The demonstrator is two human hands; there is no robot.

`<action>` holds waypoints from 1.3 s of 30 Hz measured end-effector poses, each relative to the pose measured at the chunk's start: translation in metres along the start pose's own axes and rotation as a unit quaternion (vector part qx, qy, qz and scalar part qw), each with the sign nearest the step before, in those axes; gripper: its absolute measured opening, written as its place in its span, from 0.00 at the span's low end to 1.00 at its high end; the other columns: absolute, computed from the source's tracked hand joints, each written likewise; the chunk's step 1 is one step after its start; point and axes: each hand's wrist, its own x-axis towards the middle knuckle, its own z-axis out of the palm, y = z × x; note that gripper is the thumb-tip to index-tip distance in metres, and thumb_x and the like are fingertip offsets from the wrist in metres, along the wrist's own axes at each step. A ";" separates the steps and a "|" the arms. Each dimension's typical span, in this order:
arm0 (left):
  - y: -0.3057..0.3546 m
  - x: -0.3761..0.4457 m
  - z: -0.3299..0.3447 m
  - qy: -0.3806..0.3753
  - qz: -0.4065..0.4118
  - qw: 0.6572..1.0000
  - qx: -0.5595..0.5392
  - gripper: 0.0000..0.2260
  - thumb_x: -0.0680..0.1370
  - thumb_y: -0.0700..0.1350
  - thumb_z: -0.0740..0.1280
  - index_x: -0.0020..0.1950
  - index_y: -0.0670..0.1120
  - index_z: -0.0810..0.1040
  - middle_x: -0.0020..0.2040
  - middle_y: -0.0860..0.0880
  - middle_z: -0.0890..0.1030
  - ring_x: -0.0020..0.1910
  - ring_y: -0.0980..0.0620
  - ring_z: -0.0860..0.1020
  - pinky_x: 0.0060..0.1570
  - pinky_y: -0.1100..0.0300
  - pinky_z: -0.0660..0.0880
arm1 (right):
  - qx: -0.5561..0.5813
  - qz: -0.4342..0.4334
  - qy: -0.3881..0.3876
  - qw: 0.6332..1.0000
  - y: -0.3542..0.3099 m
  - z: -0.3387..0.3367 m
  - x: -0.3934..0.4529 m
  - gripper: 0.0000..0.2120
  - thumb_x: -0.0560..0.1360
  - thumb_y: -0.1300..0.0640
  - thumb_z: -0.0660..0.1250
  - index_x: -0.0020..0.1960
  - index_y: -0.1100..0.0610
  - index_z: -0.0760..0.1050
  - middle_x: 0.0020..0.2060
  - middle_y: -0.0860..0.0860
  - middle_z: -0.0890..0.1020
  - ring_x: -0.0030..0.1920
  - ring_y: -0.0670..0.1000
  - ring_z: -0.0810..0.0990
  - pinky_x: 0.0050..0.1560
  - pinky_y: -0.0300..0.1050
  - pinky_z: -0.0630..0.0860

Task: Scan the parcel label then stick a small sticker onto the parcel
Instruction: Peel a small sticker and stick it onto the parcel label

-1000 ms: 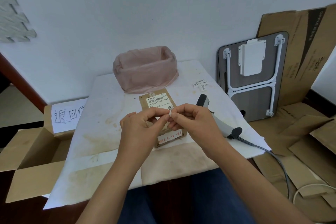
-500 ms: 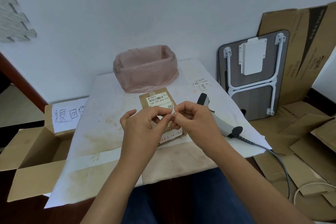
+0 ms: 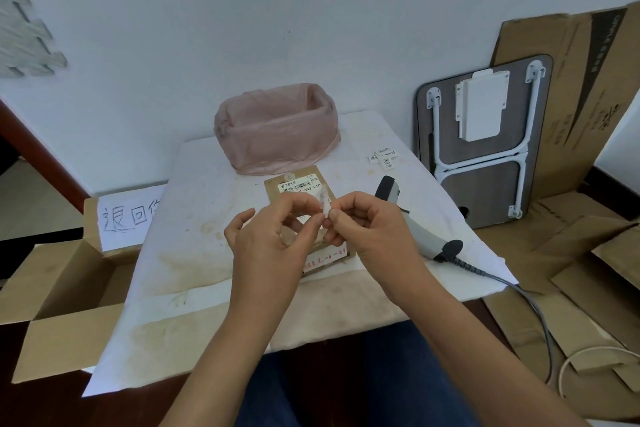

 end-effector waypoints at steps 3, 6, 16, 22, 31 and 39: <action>-0.002 0.000 0.001 0.004 0.019 0.999 0.026 0.05 0.75 0.50 0.71 0.44 0.62 0.79 0.39 0.65 0.81 0.44 0.62 0.79 0.67 0.43 0.64 | -0.008 0.001 0.003 1.000 0.001 0.001 0.000 0.04 0.75 0.66 0.66 0.43 0.61 0.79 0.33 0.53 0.82 0.32 0.46 0.82 0.37 0.36 0.76; -0.003 0.000 0.000 0.001 0.008 0.999 0.031 0.03 0.75 0.52 0.71 0.44 0.62 0.80 0.38 0.64 0.81 0.45 0.61 0.79 0.69 0.46 0.60 | -0.040 -0.005 0.014 0.999 0.001 0.001 0.000 0.04 0.75 0.64 0.67 0.41 0.58 0.79 0.32 0.52 0.82 0.33 0.47 0.82 0.38 0.38 0.77; -0.001 0.002 0.001 -0.019 0.083 0.978 0.190 0.06 0.75 0.54 0.65 0.40 0.57 0.78 0.34 0.62 0.77 0.38 0.63 0.75 0.66 0.51 0.56 | -0.186 -0.054 0.035 0.980 0.000 0.004 -0.003 0.04 0.73 0.62 0.69 0.39 0.57 0.76 0.28 0.43 0.77 0.30 0.41 0.75 0.33 0.30 0.71; -0.004 0.004 0.003 -0.026 0.058 0.989 0.137 0.04 0.73 0.53 0.66 0.39 0.55 0.77 0.34 0.62 0.77 0.39 0.64 0.77 0.67 0.49 0.59 | -0.118 -0.016 0.020 0.993 0.001 0.001 -0.003 0.05 0.72 0.62 0.68 0.38 0.56 0.77 0.29 0.47 0.80 0.32 0.45 0.77 0.36 0.36 0.73; -0.005 0.007 -0.003 -0.078 -0.132 0.982 -0.108 0.04 0.73 0.47 0.71 0.38 0.51 0.81 0.37 0.57 0.82 0.38 0.61 0.77 0.41 0.66 0.71 | 0.060 0.052 -0.025 0.997 -0.001 0.000 -0.003 0.07 0.76 0.66 0.64 0.42 0.59 0.78 0.32 0.51 0.81 0.32 0.47 0.79 0.36 0.36 0.75; -0.008 0.009 -0.002 -0.096 -0.129 0.984 -0.077 0.04 0.74 0.48 0.70 0.40 0.51 0.81 0.39 0.56 0.83 0.40 0.59 0.79 0.43 0.60 0.76 | 0.037 0.043 -0.036 0.998 -0.001 -0.001 -0.002 0.04 0.75 0.58 0.70 0.44 0.59 0.79 0.30 0.46 0.82 0.33 0.44 0.79 0.36 0.36 0.75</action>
